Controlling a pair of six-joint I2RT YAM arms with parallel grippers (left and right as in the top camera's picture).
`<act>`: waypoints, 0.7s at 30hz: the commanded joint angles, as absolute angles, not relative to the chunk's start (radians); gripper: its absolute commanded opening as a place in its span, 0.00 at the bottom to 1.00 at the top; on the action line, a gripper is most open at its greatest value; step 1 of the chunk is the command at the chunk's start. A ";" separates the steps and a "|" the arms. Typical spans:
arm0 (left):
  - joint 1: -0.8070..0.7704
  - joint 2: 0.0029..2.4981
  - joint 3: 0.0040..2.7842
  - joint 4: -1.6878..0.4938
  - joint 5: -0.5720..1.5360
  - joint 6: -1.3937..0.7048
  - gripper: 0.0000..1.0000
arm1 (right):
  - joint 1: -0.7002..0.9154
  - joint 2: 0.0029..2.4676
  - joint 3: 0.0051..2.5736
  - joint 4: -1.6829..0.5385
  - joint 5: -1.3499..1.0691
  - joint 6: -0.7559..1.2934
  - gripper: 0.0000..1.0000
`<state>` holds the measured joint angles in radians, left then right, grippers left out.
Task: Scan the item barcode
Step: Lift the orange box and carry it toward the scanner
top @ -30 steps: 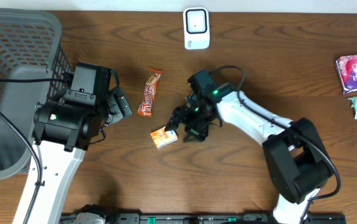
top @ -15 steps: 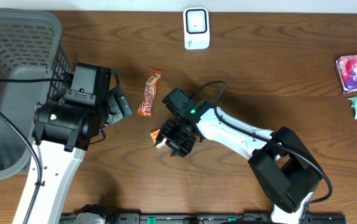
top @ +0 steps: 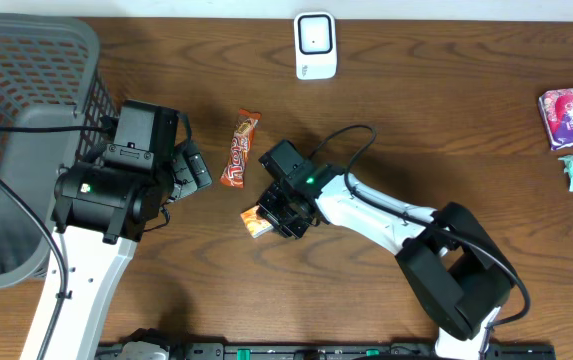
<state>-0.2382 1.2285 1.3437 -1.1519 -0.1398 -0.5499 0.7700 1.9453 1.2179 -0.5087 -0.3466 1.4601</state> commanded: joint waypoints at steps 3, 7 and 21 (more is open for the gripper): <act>-0.235 1.229 1.354 -1.155 -0.146 -0.551 0.98 | 0.776 1.990 1.206 -0.502 -0.320 1.495 0.35; -0.235 1.229 1.354 -1.155 -0.146 -0.551 0.98 | 0.775 1.992 1.206 -0.482 -0.286 1.454 0.29; -0.235 1.229 1.354 -1.155 -0.146 -0.551 0.98 | 0.585 1.991 1.206 -0.212 -0.611 0.844 0.01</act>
